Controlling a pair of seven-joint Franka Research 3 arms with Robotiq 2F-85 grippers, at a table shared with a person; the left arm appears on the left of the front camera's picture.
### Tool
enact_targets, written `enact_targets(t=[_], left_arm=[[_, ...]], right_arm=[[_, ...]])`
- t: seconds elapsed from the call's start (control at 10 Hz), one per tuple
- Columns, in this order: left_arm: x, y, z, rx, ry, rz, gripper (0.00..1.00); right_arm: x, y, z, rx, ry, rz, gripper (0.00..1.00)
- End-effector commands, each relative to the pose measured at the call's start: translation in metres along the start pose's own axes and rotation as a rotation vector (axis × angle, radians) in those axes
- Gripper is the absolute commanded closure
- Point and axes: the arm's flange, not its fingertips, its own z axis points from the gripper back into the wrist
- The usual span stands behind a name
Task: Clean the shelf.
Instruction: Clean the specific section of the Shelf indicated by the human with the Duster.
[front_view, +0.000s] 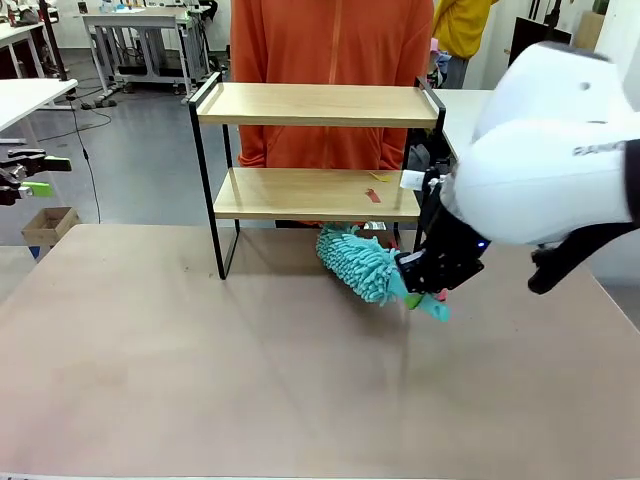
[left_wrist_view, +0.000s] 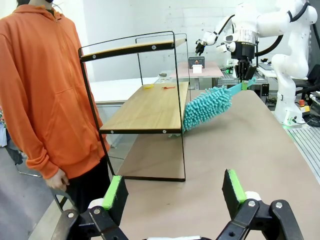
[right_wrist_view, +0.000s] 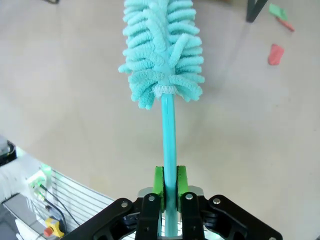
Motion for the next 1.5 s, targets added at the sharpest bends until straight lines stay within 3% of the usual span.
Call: enact_targets(t=[0.0,0.4,0.6,1.0,1.3,1.4], left_arm=[[0.004,-0.002,-0.001,-0.004,-0.007,-0.004,0.0],[0.004,-0.002,-0.001,-0.004,-0.007,-0.004,0.0],[0.004,-0.002,-0.001,-0.004,-0.007,-0.004,0.0],[0.004,-0.002,-0.001,-0.004,-0.007,-0.004,0.0],[0.004,-0.002,-0.001,-0.004,-0.007,-0.004,0.0],[0.004,-0.002,-0.001,-0.004,-0.007,-0.004,0.0]], right_arm=[[-0.016,-0.012,0.025,0.069,-0.002,0.091,0.87],[-0.046,-0.038,0.067,0.093,0.181,0.25,0.87],[-0.077,-0.049,0.094,0.054,0.253,0.316,0.87],[-0.125,-0.087,0.147,0.081,0.294,0.336,0.87],[-0.128,-0.11,0.155,0.046,0.281,0.356,0.87],[-0.137,-0.092,0.155,0.065,0.292,0.317,0.87]])
